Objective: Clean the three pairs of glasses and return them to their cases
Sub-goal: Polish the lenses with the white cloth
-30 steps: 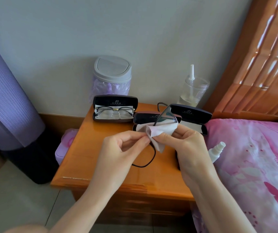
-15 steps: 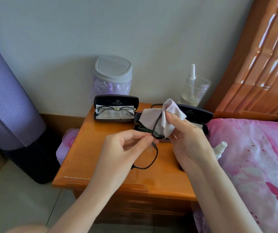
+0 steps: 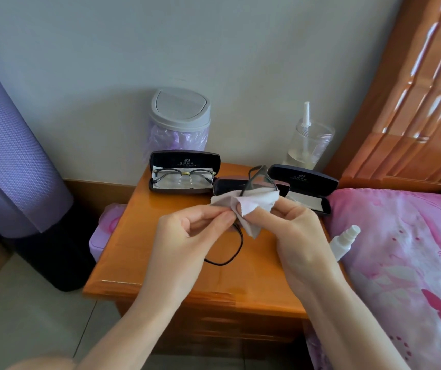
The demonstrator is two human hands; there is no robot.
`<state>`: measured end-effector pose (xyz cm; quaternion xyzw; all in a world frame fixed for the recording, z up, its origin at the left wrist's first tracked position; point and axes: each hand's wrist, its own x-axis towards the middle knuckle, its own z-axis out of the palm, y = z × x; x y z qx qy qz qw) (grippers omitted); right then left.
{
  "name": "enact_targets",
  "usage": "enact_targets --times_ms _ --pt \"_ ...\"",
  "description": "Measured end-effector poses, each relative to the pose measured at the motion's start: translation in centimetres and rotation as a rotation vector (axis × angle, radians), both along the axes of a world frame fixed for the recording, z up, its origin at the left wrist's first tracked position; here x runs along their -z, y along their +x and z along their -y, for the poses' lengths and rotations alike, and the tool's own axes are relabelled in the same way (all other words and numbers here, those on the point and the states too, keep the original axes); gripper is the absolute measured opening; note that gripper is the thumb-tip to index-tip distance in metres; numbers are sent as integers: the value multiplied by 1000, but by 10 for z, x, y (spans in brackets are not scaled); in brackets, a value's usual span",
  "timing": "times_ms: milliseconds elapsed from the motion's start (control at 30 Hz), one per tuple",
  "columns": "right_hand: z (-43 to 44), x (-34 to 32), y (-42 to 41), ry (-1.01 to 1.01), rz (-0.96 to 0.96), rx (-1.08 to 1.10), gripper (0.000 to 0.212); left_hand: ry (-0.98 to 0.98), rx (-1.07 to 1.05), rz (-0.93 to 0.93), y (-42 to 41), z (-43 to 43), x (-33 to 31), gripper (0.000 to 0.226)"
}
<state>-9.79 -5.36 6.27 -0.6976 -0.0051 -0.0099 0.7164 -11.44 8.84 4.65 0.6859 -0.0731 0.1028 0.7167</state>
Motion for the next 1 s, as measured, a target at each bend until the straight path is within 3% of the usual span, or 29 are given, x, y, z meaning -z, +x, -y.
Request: enact_targets --times_ms 300,433,600,767,1000 --pt "3 2 4 39 -17 19 27 86 40 30 3 0 0 12" --pt "-1 -3 10 115 -39 77 5 107 38 44 4 -1 1 10" --pt "-5 -5 12 211 -41 139 10 121 26 64 3 0 1 10" --pt "-9 0 4 131 -9 99 25 116 -1 62 2 -2 2 10" --pt "-7 3 -5 28 9 33 12 118 -30 42 2 -1 3 10"
